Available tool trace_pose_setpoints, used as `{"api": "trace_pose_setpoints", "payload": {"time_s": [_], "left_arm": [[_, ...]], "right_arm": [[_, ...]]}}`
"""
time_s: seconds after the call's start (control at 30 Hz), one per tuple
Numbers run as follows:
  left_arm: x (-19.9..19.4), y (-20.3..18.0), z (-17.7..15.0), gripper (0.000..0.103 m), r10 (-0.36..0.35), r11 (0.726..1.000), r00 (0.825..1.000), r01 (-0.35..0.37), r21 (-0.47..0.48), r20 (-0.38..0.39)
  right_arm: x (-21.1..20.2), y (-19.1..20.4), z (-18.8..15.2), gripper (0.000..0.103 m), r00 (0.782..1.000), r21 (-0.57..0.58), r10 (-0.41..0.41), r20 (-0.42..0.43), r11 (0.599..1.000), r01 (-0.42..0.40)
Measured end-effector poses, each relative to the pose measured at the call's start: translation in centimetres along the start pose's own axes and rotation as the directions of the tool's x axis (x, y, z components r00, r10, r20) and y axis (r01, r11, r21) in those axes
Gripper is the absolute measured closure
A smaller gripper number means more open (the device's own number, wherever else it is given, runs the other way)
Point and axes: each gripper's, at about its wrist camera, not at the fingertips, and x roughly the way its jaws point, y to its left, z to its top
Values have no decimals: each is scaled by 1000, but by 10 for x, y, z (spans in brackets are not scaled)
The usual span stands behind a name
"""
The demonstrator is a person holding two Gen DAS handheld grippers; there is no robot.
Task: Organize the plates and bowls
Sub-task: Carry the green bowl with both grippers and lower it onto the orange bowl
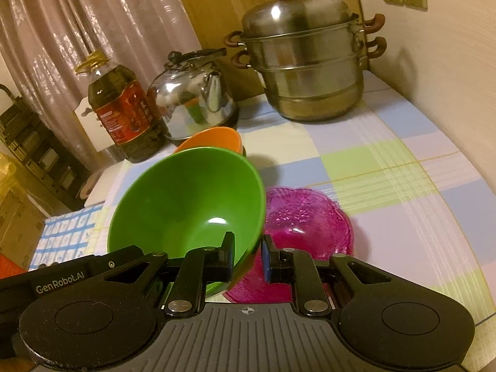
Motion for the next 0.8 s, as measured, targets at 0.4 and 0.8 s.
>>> {"api": "trace_pose_setpoints", "payload": {"time_s": [0.4,0.8], "left_arm": [[6,8,20,87,-1,1000,1000,1,-9,21],[52,28,78,87,-6,999,999,7,-40,45]], "right_arm": [[9,11,14,85,1000,-21,16,17,1000,-16],[62,24,68,85,998,-22,54,15,998,-54]]}}
